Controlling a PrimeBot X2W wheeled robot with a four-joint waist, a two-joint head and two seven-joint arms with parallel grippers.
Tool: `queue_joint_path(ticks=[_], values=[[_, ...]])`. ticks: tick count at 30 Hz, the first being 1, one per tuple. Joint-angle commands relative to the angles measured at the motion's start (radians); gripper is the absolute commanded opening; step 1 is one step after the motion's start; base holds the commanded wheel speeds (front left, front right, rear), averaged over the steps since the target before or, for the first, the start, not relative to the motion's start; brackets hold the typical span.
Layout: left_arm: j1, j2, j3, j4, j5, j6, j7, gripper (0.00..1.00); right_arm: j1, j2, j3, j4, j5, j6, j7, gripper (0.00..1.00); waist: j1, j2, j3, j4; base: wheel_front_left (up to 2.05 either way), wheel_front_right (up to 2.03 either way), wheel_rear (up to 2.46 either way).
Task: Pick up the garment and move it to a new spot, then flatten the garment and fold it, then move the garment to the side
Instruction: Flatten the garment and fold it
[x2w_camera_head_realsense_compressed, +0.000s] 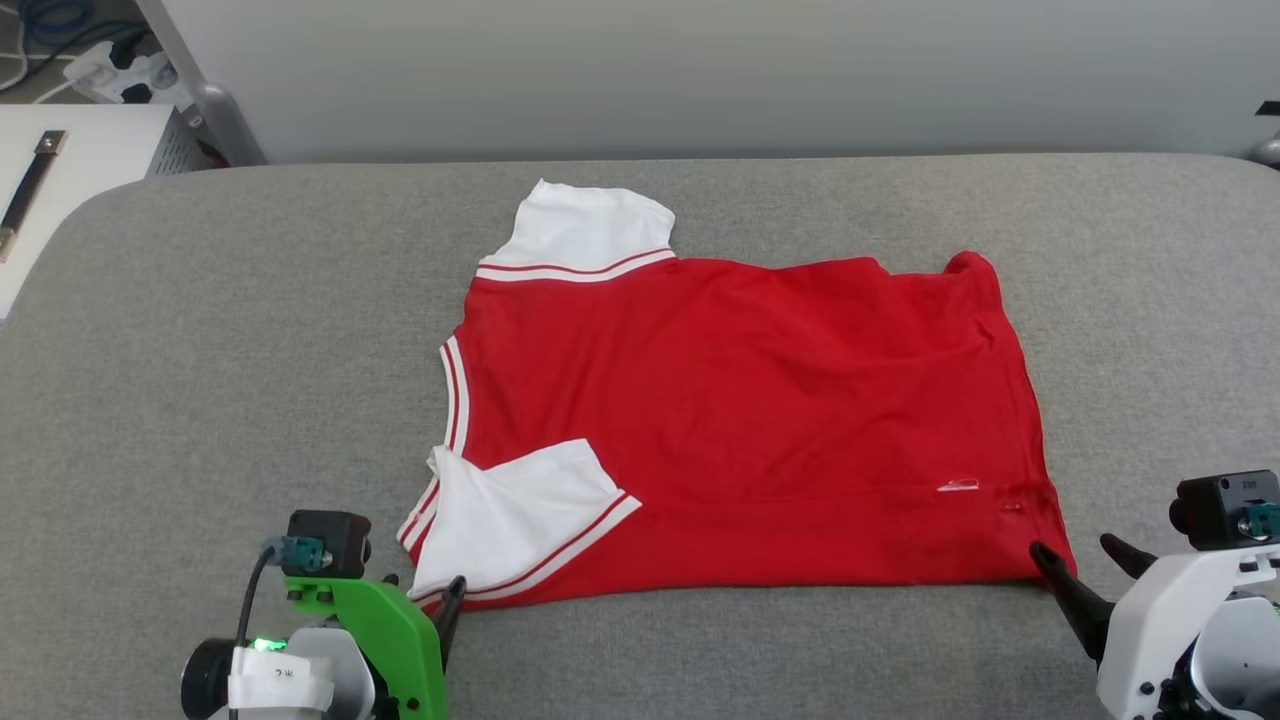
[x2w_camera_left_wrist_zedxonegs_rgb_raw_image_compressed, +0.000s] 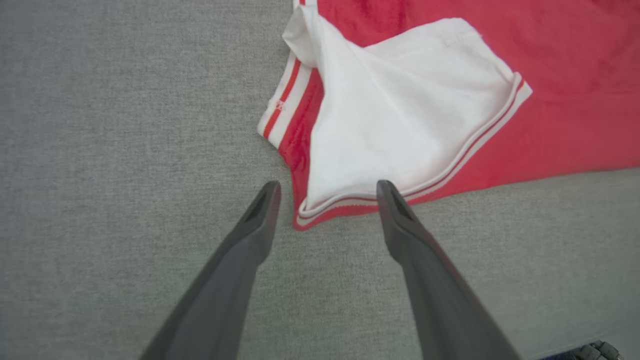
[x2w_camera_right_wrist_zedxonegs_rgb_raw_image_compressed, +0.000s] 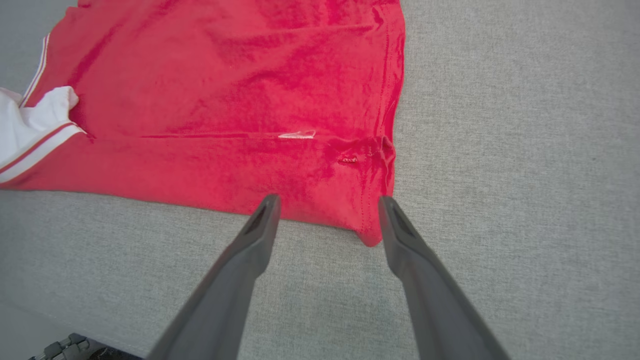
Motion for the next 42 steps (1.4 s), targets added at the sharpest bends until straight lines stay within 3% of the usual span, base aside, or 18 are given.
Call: queue_joint_path(ticks=[1,10,19,20,22,29,42], values=[[0.009,0.004,0.0,0.001,0.013,0.013,0.003,1.0,0.004,0.007,-0.003,-0.01,-0.006,-0.001,0.005,1.0,0.0,0.0,0.027,-0.011,0.0,0.0,0.0],[-0.024,-0.021,0.006,0.085,0.032,0.034,-0.021,1.0,-0.013,0.015,0.002,-0.013,-0.01,-0.001,0.004,1.0,0.0,0.0,0.084,-0.024,0.0,0.0,0.0],[-0.042,-0.063,-0.007,0.181,0.015,0.001,-0.022,1.0,-0.029,0.008,0.005,0.009,-0.005,-0.001,-0.005,1.0,0.0,0.0,0.11,-0.027,0.0,0.0,0.0],[-0.043,-0.069,-0.011,0.192,0.008,-0.008,-0.013,0.93,-0.03,0.006,0.005,0.014,-0.005,-0.001,-0.006,1.0,0.0,0.0,0.108,-0.026,0.0,0.0,0.0],[-0.043,-0.078,-0.024,0.214,-0.002,-0.03,0.004,0.0,-0.031,0.0,0.007,0.024,-0.01,-0.001,-0.007,1.0,0.0,0.0,0.099,-0.024,0.0,0.0,0.0],[-0.033,-0.096,-0.023,0.238,-0.019,-0.063,-0.02,0.0,-0.022,-0.021,-0.002,0.049,-0.026,-0.001,-0.005,1.0,0.0,0.0,0.046,0.002,0.0,0.0,0.0],[-0.01,-0.059,-0.013,0.08,-0.005,-0.036,-0.046,0.0,-0.076,-0.015,-0.03,0.188,-0.101,-0.001,0.036,1.0,0.0,0.0,0.031,0.065,0.0,0.0,0.0]])
